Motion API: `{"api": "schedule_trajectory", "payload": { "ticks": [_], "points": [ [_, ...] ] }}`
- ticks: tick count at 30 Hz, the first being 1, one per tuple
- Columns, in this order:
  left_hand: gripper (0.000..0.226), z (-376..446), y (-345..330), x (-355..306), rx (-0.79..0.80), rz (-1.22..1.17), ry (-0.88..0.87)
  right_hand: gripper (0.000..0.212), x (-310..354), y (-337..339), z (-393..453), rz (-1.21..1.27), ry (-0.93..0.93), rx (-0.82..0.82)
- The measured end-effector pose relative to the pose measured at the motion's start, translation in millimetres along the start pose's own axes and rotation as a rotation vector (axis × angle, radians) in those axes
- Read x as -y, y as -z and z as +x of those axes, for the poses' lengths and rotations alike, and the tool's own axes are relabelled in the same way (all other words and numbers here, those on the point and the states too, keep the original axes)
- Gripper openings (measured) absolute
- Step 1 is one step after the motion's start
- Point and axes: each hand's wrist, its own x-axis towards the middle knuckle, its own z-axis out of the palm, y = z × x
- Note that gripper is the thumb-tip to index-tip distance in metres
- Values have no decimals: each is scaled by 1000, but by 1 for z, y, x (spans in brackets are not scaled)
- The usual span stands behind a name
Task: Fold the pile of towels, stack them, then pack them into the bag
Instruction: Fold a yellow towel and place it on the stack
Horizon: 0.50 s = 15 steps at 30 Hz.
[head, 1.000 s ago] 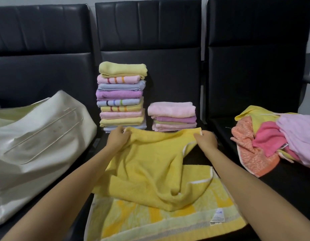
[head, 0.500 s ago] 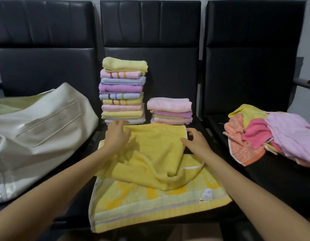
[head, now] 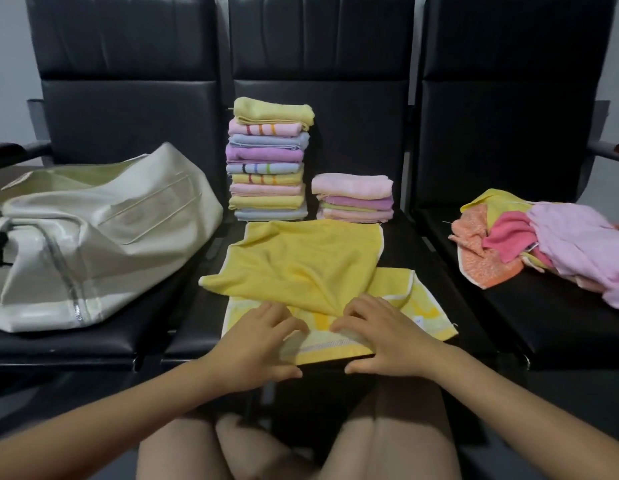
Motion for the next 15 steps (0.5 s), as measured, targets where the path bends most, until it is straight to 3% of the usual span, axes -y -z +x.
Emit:
{"api": "schedule_trajectory", "payload": {
  "ticks": [3, 7, 11, 13, 15],
  "points": [
    [53, -1, -3, -4, -9, 82, -13, 47, 1, -4, -7, -20, 19, -93],
    [26, 1, 3, -8, -114, 30, -22, 21, 10, 0, -5, -70, 65, -255],
    [29, 4, 12, -22, -160, -20, 113, 34, 27, 20, 6, 99, -90, -254],
    [23, 7, 24, -31, -159, -186, 261, 39, 34, 36, 10, 213, -143, -256],
    [13, 15, 41, -37, -170, -386, 309, 32, 36, 56, 15, 280, -142, -211]
  ]
}}
